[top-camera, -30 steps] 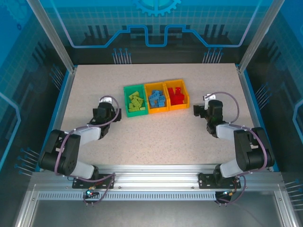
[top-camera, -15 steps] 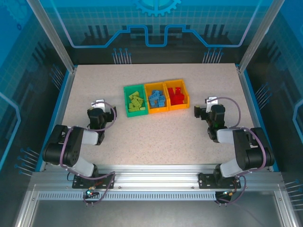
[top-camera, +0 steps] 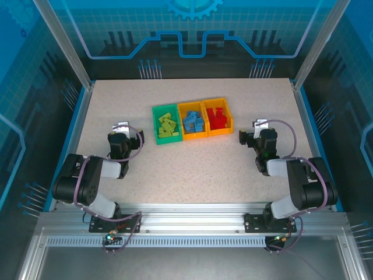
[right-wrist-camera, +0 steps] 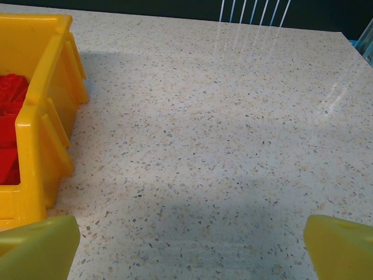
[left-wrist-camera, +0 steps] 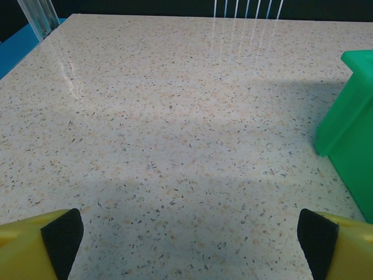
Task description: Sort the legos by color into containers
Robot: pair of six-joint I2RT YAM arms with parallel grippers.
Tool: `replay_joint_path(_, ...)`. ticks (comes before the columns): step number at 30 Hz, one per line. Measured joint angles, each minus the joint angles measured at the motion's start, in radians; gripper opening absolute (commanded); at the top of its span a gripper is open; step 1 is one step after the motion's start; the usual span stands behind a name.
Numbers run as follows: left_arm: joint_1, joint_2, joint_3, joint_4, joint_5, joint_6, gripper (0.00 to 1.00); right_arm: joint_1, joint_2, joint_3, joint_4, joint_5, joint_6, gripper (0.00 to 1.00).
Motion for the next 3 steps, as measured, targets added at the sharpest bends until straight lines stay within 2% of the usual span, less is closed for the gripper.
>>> replay_joint_path(3, 0.001, 0.000, 0.000, 0.000, 0.001, 0.000, 0.99, 0.002, 0.000, 0.000, 0.000, 0.002, 0.000, 1.00)
